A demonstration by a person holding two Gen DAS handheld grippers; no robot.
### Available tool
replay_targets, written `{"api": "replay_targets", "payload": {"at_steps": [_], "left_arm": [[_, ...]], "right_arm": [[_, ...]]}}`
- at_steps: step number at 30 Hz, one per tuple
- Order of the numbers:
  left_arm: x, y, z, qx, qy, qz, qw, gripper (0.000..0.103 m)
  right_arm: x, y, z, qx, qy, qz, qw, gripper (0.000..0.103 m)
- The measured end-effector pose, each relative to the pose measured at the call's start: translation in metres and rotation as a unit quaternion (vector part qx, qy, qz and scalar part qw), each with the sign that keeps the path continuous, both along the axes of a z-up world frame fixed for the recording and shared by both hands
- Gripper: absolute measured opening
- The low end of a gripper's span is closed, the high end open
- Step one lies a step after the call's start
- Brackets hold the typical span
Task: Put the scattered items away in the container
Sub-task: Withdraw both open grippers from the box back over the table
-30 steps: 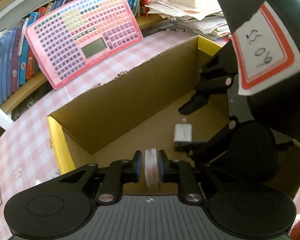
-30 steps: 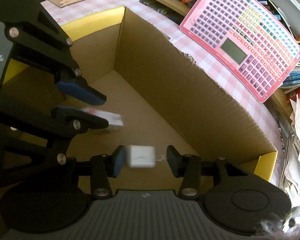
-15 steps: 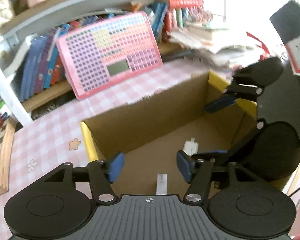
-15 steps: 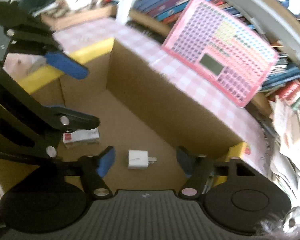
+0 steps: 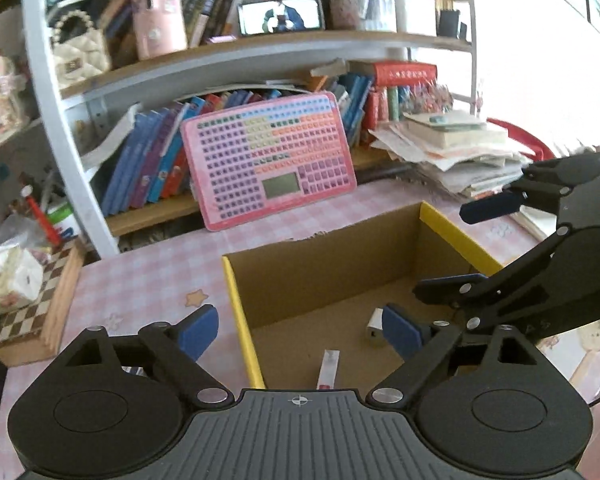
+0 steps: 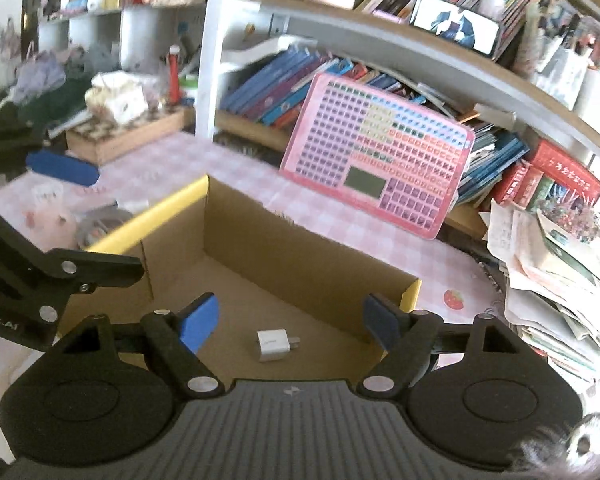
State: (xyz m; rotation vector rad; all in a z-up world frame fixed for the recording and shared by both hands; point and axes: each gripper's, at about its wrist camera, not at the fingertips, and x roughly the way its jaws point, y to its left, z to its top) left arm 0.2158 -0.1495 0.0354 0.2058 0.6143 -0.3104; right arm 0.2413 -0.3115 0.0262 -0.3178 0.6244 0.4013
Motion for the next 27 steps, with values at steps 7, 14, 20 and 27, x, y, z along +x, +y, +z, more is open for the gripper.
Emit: {"api": "replay_targets", "payload": {"at_steps": [7, 14, 20, 27], "left_arm": [[-0.025, 0.011, 0.009, -0.027, -0.006, 0.024, 0.9993, 0.093], [-0.046, 0.020, 0.010, -0.038, -0.011, 0.042, 0.9983, 0.096], [-0.066, 0.027, 0.010, -0.046, -0.031, 0.049, 0.9972, 0.096], [-0.082, 0.036, -0.001, -0.045, -0.018, 0.036, 0.9982, 0.096]], "right_arm": [[-0.025, -0.002, 0.007, 0.031, -0.020, -0.014, 0.999, 0.081], [-0.051, 0.000, 0.008, 0.050, -0.036, -0.033, 0.998, 0.082], [-0.070, 0.001, 0.005, 0.062, -0.045, -0.059, 0.995, 0.082], [-0.092, 0.008, 0.000, 0.068, -0.047, -0.097, 0.992, 0.083]]}}
